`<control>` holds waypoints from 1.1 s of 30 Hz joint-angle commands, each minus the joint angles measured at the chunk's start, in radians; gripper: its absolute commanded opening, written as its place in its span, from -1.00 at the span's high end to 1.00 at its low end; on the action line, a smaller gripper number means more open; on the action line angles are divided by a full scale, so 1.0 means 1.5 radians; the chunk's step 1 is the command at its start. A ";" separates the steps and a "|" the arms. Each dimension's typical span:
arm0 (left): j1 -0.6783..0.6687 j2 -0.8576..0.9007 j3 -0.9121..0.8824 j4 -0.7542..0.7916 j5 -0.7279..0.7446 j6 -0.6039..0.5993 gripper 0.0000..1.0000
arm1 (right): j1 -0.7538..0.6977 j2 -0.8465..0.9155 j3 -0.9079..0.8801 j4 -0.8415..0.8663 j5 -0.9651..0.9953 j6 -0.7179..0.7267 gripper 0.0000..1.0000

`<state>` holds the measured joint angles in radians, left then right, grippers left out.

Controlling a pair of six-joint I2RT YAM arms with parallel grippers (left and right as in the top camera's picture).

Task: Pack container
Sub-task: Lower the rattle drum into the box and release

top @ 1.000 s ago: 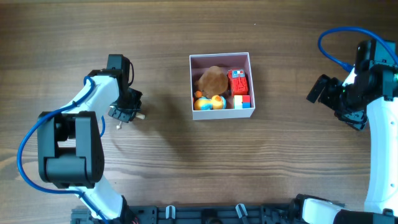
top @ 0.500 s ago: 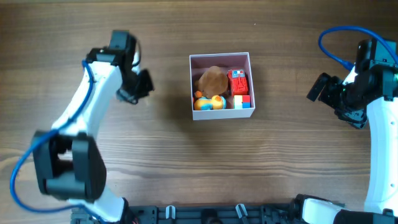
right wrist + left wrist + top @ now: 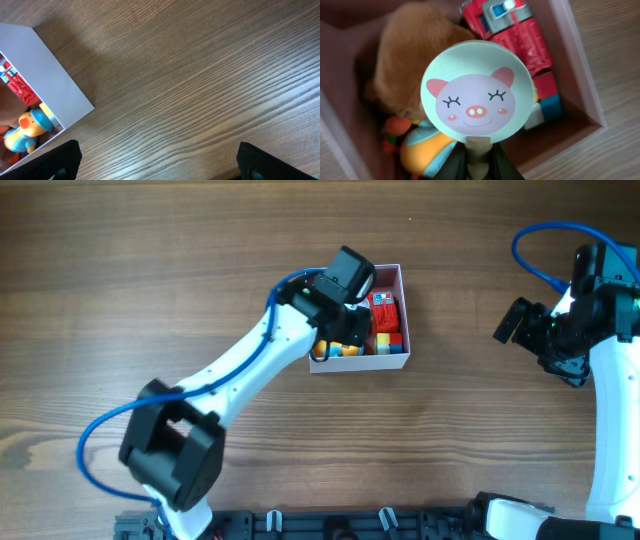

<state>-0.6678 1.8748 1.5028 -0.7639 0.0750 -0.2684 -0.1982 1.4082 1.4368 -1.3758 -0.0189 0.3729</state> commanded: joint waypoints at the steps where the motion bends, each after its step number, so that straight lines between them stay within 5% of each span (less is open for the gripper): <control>1: -0.018 0.032 0.003 0.014 -0.006 -0.021 0.92 | -0.001 0.003 0.006 -0.001 -0.004 -0.002 -0.99; 11: -0.025 0.092 0.002 0.024 -0.008 -0.117 0.91 | -0.001 0.003 0.006 -0.001 -0.004 -0.004 -1.00; 14: -0.025 0.092 0.003 0.012 -0.010 -0.151 0.39 | -0.001 0.003 0.006 -0.001 -0.004 -0.004 -0.99; 21: -0.023 0.035 0.023 -0.003 -0.010 -0.185 0.25 | -0.001 0.003 0.006 -0.002 -0.004 -0.004 -1.00; 25: -0.022 -0.030 0.031 -0.003 -0.107 -0.169 0.13 | -0.001 0.003 0.006 -0.002 -0.004 -0.004 -0.99; 28: -0.012 -0.019 0.031 -0.010 -0.116 -0.099 0.27 | -0.001 0.003 0.006 0.001 -0.004 -0.004 -1.00; 31: -0.009 0.003 0.031 -0.009 -0.115 -0.050 0.92 | -0.001 0.003 0.006 0.001 -0.004 -0.004 -0.99; 33: -0.009 0.035 0.031 -0.001 -0.113 -0.009 0.92 | -0.001 0.003 0.006 0.007 -0.007 -0.002 -0.99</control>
<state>-0.6868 1.8622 1.5387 -0.7769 -0.0830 -0.3851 -0.1982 1.4082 1.4368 -1.3750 -0.0189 0.3729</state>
